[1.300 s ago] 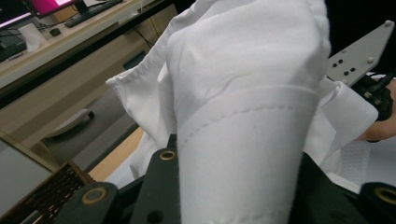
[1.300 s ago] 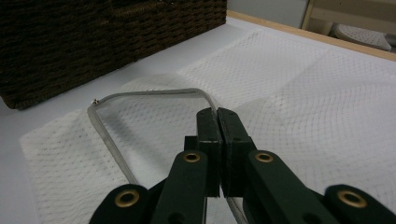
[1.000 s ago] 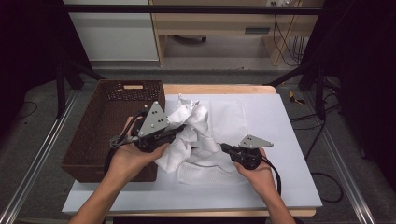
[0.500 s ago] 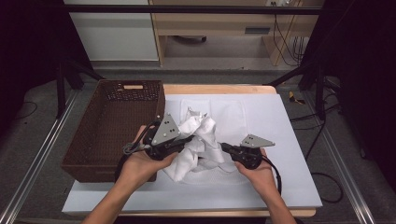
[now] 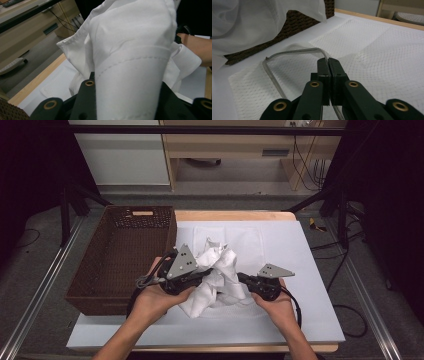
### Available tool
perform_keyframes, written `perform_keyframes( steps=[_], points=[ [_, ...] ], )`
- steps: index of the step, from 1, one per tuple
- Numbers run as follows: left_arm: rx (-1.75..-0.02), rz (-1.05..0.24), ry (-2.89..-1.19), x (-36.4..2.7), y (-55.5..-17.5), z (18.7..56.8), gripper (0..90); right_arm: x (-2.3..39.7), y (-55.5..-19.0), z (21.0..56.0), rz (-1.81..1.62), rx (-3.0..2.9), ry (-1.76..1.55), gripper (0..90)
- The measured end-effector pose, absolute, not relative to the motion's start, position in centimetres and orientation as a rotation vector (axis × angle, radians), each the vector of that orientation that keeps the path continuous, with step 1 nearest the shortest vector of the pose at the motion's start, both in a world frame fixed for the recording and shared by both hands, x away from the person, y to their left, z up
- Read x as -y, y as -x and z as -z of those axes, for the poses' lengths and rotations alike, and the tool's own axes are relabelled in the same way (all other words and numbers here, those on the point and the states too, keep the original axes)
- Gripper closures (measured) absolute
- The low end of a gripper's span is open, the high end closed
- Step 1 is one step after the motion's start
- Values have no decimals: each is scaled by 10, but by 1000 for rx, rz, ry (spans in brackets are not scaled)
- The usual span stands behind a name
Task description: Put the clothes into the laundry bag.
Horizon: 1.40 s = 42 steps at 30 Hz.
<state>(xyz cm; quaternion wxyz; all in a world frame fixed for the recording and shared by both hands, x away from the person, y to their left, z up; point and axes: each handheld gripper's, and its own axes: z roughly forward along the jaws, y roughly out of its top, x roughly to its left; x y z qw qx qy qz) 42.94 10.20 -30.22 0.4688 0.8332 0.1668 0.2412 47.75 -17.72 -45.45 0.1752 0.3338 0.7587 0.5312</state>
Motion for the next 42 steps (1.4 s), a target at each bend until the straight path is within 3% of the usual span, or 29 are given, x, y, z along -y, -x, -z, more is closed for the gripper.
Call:
perform_keyframes(
  steps=[15, 28, 42],
  points=[
    [-390, -510, -2066, -81, -417, 321, 720, 181, -477, 453, -1530, -2135, -955, 887],
    [-403, -508, -2128, -65, -428, 361, 719, 182, -477, 452, -1529, -2128, -962, 887],
    [-428, -478, -2146, -58, -434, 374, 718, 186, -478, 450, -1528, -2109, -968, 888]
  ],
)
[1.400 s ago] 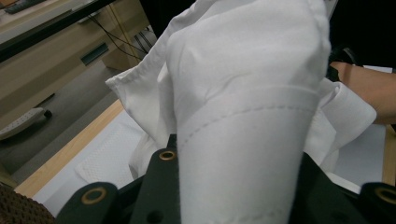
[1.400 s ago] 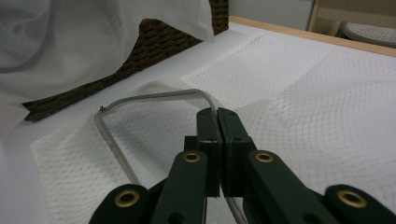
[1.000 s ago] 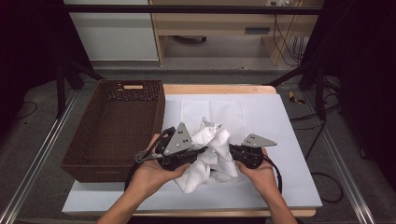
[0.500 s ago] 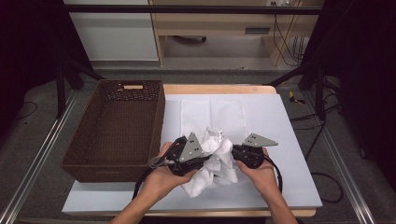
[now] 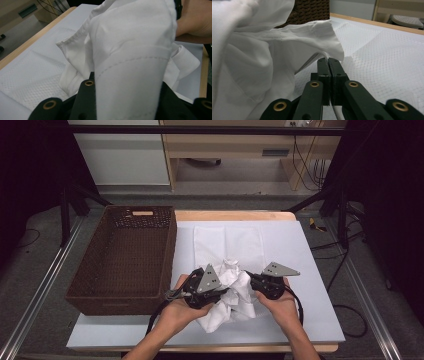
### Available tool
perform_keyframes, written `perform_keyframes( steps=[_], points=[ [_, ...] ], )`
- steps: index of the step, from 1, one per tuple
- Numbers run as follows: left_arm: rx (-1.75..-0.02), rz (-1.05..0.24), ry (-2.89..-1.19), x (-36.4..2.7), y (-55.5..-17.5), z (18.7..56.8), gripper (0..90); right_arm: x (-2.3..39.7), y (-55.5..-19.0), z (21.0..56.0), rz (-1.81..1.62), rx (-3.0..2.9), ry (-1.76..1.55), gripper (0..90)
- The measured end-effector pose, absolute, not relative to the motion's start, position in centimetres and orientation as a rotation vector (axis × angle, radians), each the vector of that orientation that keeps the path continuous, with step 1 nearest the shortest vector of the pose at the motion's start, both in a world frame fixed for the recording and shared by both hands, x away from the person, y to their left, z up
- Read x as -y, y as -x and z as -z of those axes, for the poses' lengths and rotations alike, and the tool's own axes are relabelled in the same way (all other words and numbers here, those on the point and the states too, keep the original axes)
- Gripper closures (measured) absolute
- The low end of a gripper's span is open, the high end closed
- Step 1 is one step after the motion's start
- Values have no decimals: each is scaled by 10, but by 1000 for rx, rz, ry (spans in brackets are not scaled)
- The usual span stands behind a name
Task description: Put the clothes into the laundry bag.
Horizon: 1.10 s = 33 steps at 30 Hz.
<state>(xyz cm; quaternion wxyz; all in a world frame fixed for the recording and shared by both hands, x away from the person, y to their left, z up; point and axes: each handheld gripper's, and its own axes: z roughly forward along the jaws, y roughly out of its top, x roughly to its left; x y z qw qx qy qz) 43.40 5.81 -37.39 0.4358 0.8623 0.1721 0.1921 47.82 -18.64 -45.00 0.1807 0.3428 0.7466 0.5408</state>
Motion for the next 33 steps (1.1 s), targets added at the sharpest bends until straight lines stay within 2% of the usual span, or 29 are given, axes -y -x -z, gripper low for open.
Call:
perform_keyframes(
  steps=[20, 33],
  points=[
    [-412, -525, -2215, -55, -440, 388, 715, 186, -480, 449, -1521, -2088, -972, 890],
    [-414, -492, -2256, -46, -446, 405, 715, 183, -482, 446, -1483, -2062, -947, 896]
  ],
)
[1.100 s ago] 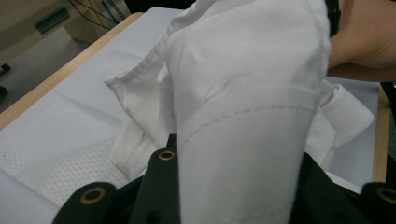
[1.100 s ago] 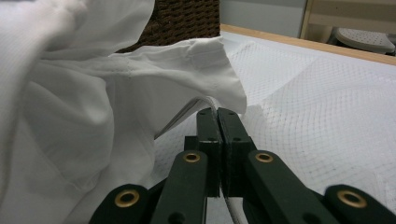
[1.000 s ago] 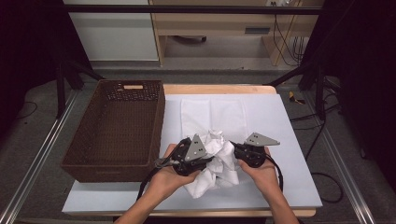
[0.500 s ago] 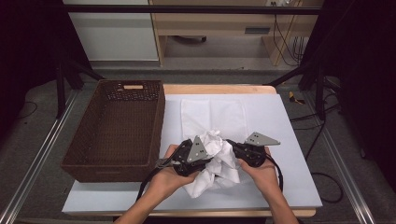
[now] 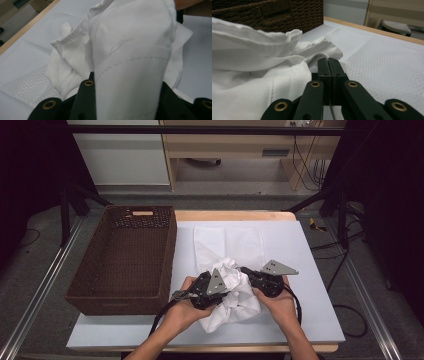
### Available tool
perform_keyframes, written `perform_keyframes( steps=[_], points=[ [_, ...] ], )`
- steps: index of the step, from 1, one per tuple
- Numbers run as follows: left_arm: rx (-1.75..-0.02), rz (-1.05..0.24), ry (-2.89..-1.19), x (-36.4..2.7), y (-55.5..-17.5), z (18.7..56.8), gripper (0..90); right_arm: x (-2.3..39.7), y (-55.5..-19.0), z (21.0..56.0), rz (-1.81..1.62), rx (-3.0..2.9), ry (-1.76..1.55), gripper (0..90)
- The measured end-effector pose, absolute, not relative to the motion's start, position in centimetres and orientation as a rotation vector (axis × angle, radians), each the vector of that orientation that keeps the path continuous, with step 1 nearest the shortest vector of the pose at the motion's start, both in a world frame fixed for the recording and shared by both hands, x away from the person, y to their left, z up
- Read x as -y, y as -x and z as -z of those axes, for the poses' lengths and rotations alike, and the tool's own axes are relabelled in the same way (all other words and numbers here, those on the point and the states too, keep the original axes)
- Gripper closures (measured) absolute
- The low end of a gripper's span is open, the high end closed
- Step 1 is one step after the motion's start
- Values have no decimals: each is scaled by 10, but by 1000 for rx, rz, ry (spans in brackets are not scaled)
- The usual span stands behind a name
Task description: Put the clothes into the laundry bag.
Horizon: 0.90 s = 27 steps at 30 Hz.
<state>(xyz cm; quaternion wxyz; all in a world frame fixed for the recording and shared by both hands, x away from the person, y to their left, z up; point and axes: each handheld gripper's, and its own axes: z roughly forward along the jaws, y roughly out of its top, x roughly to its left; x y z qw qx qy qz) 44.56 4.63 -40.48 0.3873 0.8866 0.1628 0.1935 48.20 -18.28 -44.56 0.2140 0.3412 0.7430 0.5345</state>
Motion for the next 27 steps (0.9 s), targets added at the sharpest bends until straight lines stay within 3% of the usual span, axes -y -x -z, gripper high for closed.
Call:
perform_keyframes(
  steps=[18, 27],
  points=[
    [-357, -480, -2240, -47, -432, 401, 715, 188, -484, 447, -1480, -2043, -974, 896],
    [-353, -402, -2186, -67, -428, 395, 717, 188, -493, 452, -1440, -2061, -1028, 896]
  ],
)
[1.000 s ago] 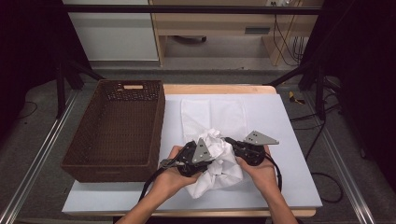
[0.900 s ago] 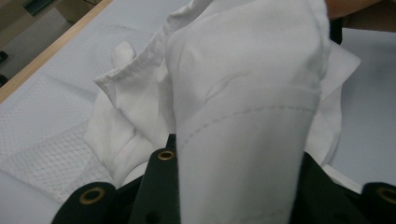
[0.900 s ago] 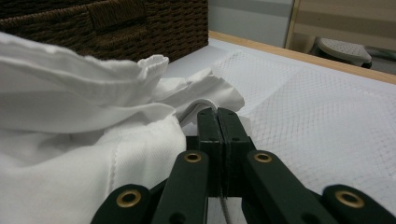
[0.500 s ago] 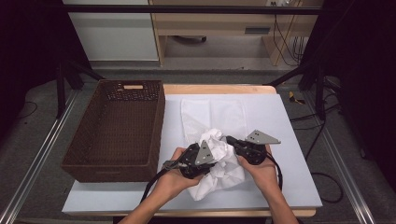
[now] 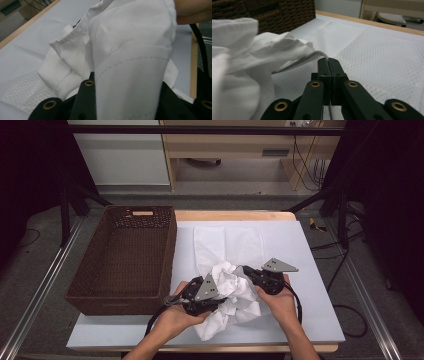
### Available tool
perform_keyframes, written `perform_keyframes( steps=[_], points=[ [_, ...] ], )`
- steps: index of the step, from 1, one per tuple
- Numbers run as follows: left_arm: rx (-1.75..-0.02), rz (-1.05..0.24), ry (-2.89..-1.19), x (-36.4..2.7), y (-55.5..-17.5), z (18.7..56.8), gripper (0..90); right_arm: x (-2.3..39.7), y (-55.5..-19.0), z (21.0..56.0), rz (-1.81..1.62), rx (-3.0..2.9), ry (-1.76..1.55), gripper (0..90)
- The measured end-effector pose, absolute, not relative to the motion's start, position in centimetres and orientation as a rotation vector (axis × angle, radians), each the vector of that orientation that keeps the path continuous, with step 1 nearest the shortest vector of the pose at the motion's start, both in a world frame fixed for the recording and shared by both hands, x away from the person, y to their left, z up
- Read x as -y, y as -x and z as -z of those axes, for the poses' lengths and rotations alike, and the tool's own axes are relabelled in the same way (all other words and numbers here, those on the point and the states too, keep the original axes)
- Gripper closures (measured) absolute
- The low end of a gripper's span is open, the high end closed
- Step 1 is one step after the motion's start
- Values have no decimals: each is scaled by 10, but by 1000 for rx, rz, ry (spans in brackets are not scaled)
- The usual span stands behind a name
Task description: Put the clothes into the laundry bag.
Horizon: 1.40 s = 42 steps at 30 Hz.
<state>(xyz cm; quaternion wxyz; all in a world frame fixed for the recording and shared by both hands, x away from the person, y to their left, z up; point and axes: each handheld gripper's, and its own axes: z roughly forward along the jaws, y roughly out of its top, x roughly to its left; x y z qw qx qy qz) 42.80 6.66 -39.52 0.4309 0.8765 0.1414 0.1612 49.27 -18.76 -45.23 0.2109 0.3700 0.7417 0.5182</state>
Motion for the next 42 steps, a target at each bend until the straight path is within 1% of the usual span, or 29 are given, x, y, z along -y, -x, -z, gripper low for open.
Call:
perform_keyframes(
  steps=[6, 9, 14, 16, 17, 19, 22, 25, 29, 32, 42],
  points=[
    [-345, -392, -2156, -68, -424, 386, 717, 186, -502, 455, -1429, -2075, -1056, 896],
    [-320, -384, -2140, -68, -419, 379, 717, 186, -501, 455, -1425, -2082, -1052, 896],
    [-287, -360, -2147, -64, -414, 377, 717, 186, -501, 455, -1435, -2076, -1057, 896],
    [-271, -340, -2164, -60, -414, 381, 717, 186, -501, 455, -1435, -2074, -1058, 896],
    [-263, -296, -2171, -58, -415, 384, 717, 186, -502, 455, -1436, -2071, -1060, 896],
    [-255, -290, -2181, -56, -415, 386, 717, 186, -502, 455, -1438, -2067, -1060, 896],
    [-235, -318, -2230, -50, -418, 391, 717, 186, -501, 454, -1441, -2067, -1049, 896],
    [-264, -286, -2230, -47, -427, 399, 717, 186, -499, 451, -1462, -2058, -1022, 896],
    [-291, -288, -2238, -46, -435, 404, 717, 186, -497, 448, -1483, -2051, -1004, 897],
    [-327, -263, -2236, -44, -442, 410, 717, 186, -494, 444, -1493, -2046, -978, 897],
    [-365, -262, -2274, -34, -458, 428, 716, 181, -484, 434, -1544, -2037, -887, 897]
  ],
)
